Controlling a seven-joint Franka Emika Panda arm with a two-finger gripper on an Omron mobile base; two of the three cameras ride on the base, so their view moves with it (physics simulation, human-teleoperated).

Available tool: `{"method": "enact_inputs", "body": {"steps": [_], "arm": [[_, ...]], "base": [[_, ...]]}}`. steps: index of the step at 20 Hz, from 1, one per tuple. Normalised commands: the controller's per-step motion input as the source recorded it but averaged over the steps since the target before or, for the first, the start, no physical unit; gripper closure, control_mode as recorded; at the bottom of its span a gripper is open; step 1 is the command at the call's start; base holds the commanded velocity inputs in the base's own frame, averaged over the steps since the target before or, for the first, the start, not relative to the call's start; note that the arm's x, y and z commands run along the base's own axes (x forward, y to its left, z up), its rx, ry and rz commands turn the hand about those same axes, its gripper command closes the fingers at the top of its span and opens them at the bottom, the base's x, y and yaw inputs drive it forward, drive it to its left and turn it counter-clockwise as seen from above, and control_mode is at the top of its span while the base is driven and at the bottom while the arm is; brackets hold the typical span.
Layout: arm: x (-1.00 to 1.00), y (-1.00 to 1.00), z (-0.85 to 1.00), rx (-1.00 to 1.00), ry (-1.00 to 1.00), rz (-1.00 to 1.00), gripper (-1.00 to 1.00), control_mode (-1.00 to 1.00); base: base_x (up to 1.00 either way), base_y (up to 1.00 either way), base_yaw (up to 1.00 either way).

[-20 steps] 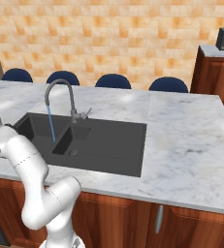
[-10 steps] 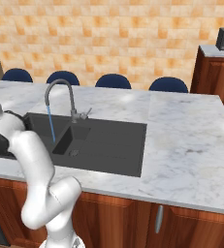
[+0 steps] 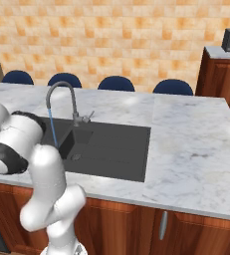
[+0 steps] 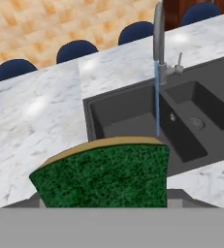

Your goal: Soak the sponge with water for a few seconds and then drop it inside the sink.

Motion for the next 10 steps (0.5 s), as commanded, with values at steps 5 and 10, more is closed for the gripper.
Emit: {"method": "enact_inputs", "body": {"steps": [5, 10], "arm": [[0.00, -0.81, 0.09, 0.12, -0.01, 0.17, 1.00, -1.00], [0.09, -0.58, 0.12, 0.07, 0.03, 0.26, 1.00, -1.00]], "base": [[0.00, 0.00, 0.00], [0.00, 0.00, 0.00]]}}
